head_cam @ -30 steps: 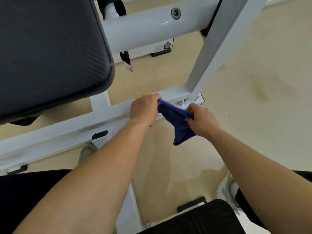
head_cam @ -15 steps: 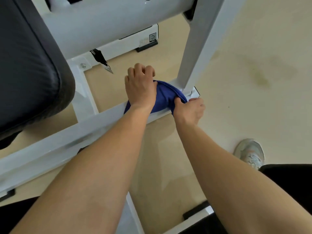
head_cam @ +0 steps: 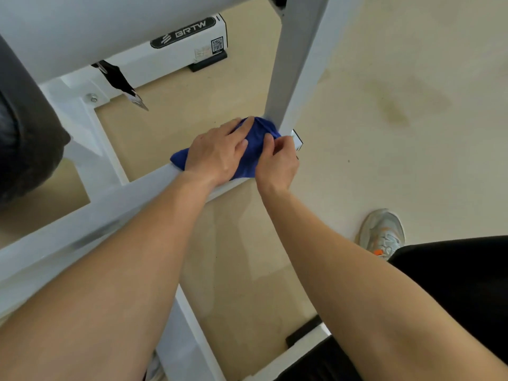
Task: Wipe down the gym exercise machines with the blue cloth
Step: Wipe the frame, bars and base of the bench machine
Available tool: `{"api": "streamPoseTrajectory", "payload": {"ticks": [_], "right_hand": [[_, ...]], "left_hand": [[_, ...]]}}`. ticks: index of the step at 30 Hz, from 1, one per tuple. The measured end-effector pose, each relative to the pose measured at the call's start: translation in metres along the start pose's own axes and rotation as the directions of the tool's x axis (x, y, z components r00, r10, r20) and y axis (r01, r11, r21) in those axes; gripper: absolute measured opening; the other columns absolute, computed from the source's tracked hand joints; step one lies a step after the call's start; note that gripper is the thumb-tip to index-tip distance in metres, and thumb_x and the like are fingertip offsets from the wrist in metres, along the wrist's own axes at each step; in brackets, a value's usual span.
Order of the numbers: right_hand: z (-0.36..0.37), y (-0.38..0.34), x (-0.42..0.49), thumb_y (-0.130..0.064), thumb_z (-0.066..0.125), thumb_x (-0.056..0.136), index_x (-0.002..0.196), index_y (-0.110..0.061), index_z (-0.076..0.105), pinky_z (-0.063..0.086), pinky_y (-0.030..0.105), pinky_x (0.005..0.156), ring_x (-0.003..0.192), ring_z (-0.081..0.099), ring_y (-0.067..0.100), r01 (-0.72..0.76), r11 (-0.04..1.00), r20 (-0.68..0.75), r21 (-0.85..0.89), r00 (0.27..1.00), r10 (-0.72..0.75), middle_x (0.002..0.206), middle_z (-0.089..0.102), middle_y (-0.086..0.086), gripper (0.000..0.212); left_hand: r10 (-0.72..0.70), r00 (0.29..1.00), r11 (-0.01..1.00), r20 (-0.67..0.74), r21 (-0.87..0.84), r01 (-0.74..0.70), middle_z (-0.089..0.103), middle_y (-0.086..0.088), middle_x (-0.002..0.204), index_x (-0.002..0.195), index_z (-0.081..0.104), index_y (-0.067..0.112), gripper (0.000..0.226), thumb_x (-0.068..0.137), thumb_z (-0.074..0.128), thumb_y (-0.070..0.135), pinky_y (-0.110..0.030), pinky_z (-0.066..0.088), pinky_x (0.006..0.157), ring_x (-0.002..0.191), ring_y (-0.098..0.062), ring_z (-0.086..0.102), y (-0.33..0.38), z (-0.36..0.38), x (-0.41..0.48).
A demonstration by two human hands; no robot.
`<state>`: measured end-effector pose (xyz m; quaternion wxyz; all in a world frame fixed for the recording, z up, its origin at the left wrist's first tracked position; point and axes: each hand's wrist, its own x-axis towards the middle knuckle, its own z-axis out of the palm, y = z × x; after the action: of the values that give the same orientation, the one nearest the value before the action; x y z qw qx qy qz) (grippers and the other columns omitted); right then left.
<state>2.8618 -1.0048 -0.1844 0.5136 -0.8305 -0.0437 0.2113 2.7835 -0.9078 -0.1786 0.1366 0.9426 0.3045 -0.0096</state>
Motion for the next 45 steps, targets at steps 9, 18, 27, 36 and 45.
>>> {"api": "streamPoseTrajectory", "payload": {"ticks": [9, 18, 27, 36, 45], "right_hand": [[0.026, 0.004, -0.051, -0.031, 0.043, 0.103, 0.074, -0.02, 0.044, 0.039, 0.027, 0.06, 0.066, 0.05, 0.011, -0.006, 1.0, 0.115, -0.03, 0.993, 0.009, 0.074, 0.055, -0.004, 0.032], [0.01, -0.006, -0.032, -0.039, 0.027, 0.106, 0.114, -0.003, 0.059, 0.049, 0.037, 0.085, 0.095, 0.06, 0.024, -0.163, 0.983, 0.253, -0.085, 0.951, 0.179, 0.103, 0.064, 0.007, 0.049], [0.008, -0.033, -0.005, -0.023, 0.02, 0.107, 0.13, 0.0, 0.049, 0.045, 0.04, 0.099, 0.117, 0.055, 0.033, -0.146, 0.956, 0.198, -0.256, 0.96, 0.199, 0.125, 0.059, 0.013, 0.045], [0.044, -0.01, -0.061, -0.012, 0.033, 0.101, 0.115, -0.003, 0.05, 0.036, 0.031, 0.067, 0.094, 0.061, 0.03, 0.355, 0.768, 0.363, -0.534, 0.916, -0.171, 0.103, 0.066, 0.012, 0.024], [0.032, -0.018, -0.033, -0.028, 0.019, 0.107, 0.114, -0.001, 0.054, 0.043, 0.036, 0.082, 0.106, 0.058, 0.032, -0.029, 0.973, 0.138, -0.229, 0.988, 0.062, 0.115, 0.061, 0.015, 0.045]], "left_hand": [[-0.034, 0.998, 0.996, -0.061, 0.086, 0.039, 0.034, -0.002, 0.157, 0.155, 0.022, 0.031, 0.051, 0.104, 0.026, 0.036, -0.045, 0.04, 0.104, 0.129, -0.03, 0.046, -0.048, 0.002, -0.062], [-0.03, 0.999, 0.995, -0.028, 0.098, 0.032, 0.028, 0.003, 0.16, 0.154, 0.021, 0.032, 0.049, 0.105, 0.025, 0.033, -0.042, 0.035, 0.108, 0.136, -0.025, 0.04, -0.018, 0.0, -0.035], [-0.003, 0.99, 0.992, 0.14, -0.122, 0.02, 0.019, 0.009, 0.163, 0.154, 0.019, 0.042, 0.048, 0.107, 0.025, 0.034, -0.043, 0.034, 0.111, 0.144, -0.022, 0.029, -0.002, -0.016, 0.003], [-0.006, 0.999, 1.0, 0.038, -0.031, 0.007, 0.03, 0.005, 0.159, 0.154, 0.022, 0.038, 0.047, 0.106, 0.024, 0.038, -0.043, 0.039, 0.105, 0.136, -0.024, 0.04, -0.051, -0.014, -0.058], [0.01, 0.996, 0.998, 0.094, -0.07, -0.003, 0.029, 0.007, 0.159, 0.153, 0.016, 0.044, 0.049, 0.105, 0.022, 0.038, -0.045, 0.035, 0.11, 0.143, -0.021, 0.033, -0.038, -0.011, -0.024]]}}
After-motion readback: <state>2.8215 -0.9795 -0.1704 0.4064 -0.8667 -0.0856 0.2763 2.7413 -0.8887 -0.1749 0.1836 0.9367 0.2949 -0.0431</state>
